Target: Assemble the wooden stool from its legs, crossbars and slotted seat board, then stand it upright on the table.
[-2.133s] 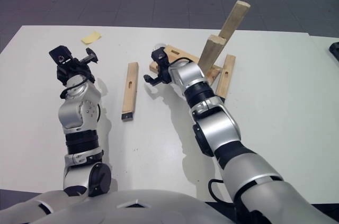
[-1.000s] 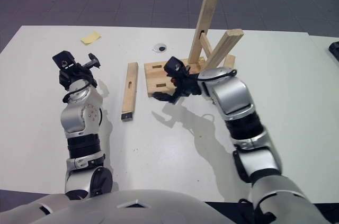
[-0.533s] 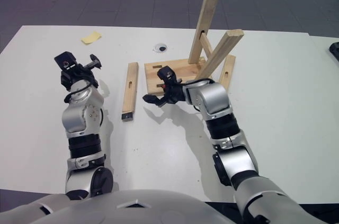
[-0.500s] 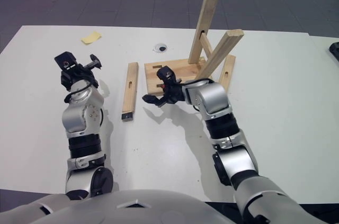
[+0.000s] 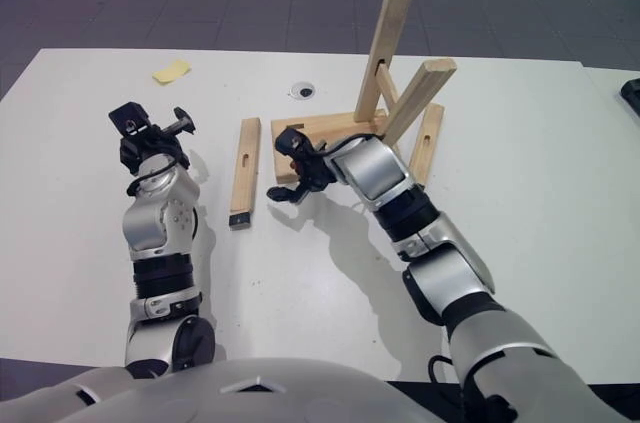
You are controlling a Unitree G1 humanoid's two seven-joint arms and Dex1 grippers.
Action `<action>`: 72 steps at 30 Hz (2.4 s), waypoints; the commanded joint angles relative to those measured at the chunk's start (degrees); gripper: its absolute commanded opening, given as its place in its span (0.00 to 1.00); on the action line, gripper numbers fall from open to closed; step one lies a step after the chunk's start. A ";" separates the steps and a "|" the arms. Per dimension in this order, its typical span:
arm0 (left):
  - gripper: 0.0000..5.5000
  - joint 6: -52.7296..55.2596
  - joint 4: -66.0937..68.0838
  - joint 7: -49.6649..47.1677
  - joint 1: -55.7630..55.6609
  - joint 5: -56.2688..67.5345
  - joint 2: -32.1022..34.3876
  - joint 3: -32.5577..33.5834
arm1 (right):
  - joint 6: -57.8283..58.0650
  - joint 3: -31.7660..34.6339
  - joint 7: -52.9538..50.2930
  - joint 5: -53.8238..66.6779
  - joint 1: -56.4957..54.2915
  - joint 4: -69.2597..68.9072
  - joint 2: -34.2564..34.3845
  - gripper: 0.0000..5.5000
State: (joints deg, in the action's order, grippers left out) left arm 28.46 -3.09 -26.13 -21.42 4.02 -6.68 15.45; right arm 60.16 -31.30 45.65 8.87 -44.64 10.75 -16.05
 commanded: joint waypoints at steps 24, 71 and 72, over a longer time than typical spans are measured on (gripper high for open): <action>0.98 0.49 -3.16 -1.20 4.02 -0.53 -0.51 0.48 | -73.16 -7.79 10.65 -44.86 8.80 -14.15 -36.49 0.98; 0.98 9.70 2.92 18.72 3.89 -1.55 19.12 -2.02 | -21.92 33.14 -4.82 -10.93 27.74 -33.06 -15.17 0.98; 0.98 9.03 5.60 20.95 3.17 -1.54 20.09 -3.13 | -20.32 33.38 -5.95 -9.70 27.97 -34.21 -13.54 0.98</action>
State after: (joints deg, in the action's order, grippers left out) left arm 37.24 -2.10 -9.39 -17.07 2.31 11.62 14.91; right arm 36.40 0.65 41.79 -3.40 -17.42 -20.74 -32.73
